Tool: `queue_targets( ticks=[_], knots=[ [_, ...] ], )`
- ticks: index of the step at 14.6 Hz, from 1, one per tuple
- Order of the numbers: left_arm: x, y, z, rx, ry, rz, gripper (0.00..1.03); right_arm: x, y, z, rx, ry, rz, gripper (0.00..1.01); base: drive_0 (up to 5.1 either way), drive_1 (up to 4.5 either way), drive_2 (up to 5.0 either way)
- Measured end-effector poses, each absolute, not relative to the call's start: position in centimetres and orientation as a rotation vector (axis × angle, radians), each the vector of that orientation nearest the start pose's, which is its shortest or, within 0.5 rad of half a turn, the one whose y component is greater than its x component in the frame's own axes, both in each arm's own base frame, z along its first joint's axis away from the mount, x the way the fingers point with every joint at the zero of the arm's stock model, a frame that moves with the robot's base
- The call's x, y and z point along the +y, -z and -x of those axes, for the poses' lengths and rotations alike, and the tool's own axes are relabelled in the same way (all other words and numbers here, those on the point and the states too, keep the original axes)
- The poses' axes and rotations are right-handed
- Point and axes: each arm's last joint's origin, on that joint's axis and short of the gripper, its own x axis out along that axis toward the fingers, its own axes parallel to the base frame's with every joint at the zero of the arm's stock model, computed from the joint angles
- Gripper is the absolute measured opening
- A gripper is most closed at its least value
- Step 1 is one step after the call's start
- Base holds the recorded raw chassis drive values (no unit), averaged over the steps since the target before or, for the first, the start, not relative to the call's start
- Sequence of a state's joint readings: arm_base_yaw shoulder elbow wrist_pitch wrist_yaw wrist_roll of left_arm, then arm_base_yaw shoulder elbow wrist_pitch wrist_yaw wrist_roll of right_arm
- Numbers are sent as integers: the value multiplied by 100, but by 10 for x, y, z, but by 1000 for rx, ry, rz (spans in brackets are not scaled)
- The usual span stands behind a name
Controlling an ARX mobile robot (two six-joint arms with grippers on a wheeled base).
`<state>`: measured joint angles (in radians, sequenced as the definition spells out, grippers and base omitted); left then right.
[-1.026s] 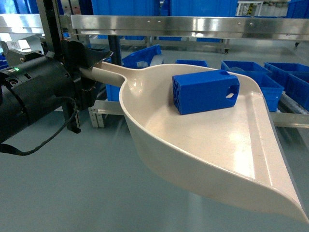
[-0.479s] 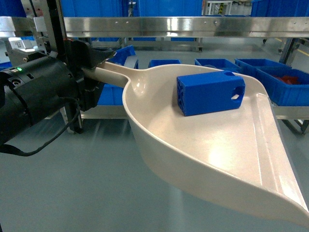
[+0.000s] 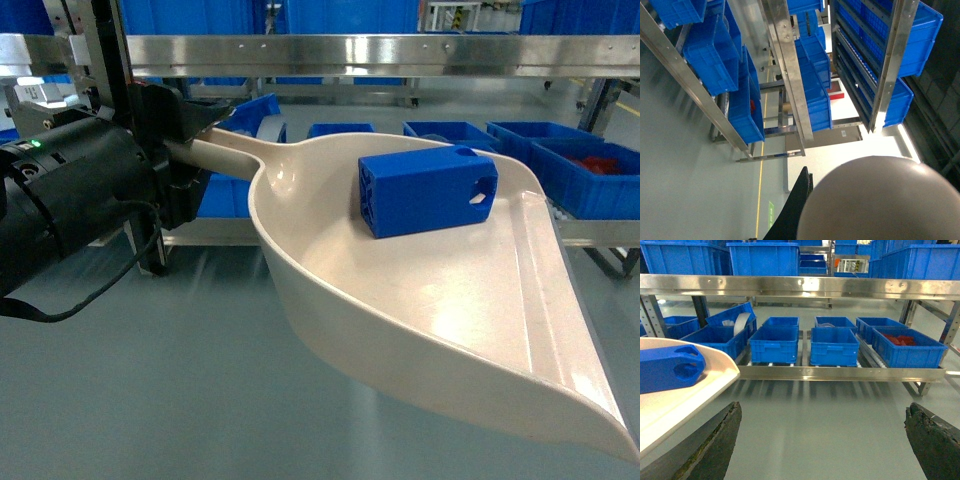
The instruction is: Place part in tray to right shelf
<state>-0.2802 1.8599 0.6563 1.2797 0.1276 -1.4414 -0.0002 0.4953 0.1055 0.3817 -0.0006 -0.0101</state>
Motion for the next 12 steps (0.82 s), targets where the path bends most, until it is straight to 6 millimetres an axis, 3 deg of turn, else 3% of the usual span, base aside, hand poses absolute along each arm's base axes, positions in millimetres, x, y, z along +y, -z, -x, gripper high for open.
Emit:
queue_targets(
  ticks=[12],
  knots=[
    [-96, -157, -321, 231, 389, 1425, 12, 0, -191, -134, 9, 0, 10, 98, 0, 0, 0]
  ],
)
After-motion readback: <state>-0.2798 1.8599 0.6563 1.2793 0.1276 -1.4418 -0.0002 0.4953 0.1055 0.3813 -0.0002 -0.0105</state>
